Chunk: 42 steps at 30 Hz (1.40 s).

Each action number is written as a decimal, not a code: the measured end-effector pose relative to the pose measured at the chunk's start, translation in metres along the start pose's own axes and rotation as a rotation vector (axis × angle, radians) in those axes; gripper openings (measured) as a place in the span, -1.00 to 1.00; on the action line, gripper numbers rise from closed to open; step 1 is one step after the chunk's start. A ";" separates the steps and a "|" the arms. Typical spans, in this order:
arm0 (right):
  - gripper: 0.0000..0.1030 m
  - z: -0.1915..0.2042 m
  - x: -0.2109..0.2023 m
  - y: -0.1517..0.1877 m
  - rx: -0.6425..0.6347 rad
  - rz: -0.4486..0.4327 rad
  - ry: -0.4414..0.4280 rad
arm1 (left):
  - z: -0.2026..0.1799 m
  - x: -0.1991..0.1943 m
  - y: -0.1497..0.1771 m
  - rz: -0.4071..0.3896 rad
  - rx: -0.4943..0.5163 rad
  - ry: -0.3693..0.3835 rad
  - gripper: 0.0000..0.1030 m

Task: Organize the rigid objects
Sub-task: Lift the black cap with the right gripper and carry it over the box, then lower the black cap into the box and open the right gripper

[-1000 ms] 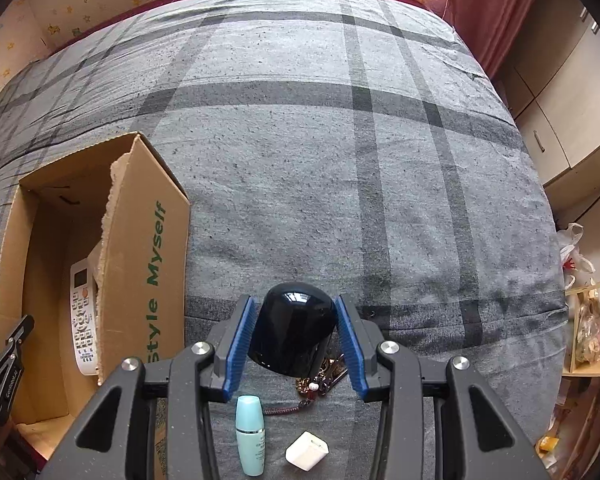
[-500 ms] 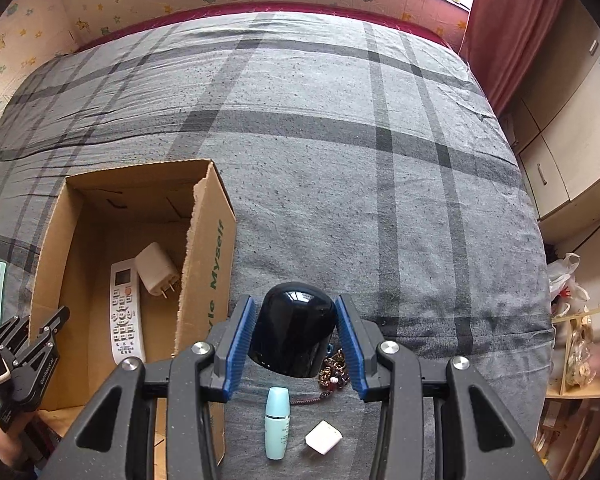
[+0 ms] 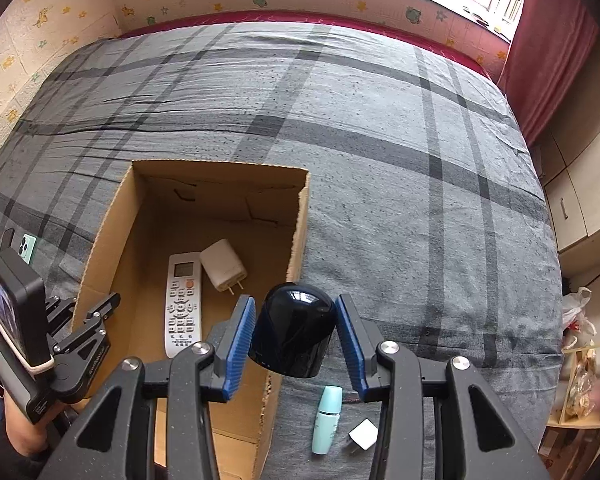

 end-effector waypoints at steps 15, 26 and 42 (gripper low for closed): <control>-0.14 0.068 0.022 0.019 -0.088 0.040 -0.073 | 0.000 0.001 0.000 0.000 0.000 0.001 -0.72; -0.14 0.092 0.061 0.045 -0.121 0.118 -0.066 | -0.001 0.000 0.001 -0.001 -0.003 0.003 -0.72; -0.13 0.113 0.110 0.083 -0.128 0.244 -0.091 | -0.001 0.000 0.001 -0.003 0.000 -0.001 -0.72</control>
Point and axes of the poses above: each gripper's, at about its wrist camera, not at the fingertips, and x roughly the way its jaws point, z to its left, y to its underside, the point moved 10 cm from there along x, roughly the way its jaws point, and after that the axes turned 8 degrees about z, right-handed, at the moved point
